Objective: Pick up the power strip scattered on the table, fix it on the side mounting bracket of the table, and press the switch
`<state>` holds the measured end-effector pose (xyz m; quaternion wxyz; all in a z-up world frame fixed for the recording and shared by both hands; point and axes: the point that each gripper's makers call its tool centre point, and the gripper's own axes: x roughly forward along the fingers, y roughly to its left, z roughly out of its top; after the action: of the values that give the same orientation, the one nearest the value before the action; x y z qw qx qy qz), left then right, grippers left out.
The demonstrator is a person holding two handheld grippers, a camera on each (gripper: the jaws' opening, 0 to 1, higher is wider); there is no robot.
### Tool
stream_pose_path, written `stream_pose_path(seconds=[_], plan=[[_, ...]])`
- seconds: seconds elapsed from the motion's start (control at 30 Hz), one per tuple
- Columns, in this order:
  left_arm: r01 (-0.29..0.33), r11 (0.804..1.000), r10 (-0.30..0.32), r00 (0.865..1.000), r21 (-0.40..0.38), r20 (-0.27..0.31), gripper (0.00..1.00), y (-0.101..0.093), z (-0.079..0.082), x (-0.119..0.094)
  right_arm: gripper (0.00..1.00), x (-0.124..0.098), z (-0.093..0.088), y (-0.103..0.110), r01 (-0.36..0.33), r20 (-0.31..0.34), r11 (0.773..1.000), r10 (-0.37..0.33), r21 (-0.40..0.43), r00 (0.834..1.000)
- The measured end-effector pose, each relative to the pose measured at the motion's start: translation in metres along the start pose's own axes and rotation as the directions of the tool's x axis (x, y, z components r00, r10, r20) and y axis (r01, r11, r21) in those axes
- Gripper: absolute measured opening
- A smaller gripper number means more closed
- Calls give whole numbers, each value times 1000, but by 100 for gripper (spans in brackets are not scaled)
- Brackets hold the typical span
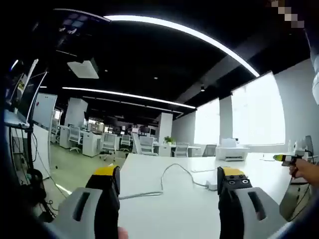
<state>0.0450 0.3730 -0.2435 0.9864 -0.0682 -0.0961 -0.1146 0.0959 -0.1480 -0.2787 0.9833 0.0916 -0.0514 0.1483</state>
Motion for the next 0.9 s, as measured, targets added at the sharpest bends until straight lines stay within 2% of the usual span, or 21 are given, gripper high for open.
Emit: stream_pose_path(seconds=[0.2, 0.5, 0.9], plan=[[5, 1000, -5, 1000, -1, 2, 83, -2, 2, 0, 55, 2, 5, 5, -4, 10, 1000, 4, -1, 1000], [10, 1000, -10, 1000, 6, 3, 83, -1, 5, 1, 54, 2, 2, 8, 1, 4, 1000, -1, 4, 1000], [30, 1000, -30, 1000, -7, -4, 83, -3, 1, 7, 54, 5, 7, 8, 6, 2, 1000, -6, -1, 1000]])
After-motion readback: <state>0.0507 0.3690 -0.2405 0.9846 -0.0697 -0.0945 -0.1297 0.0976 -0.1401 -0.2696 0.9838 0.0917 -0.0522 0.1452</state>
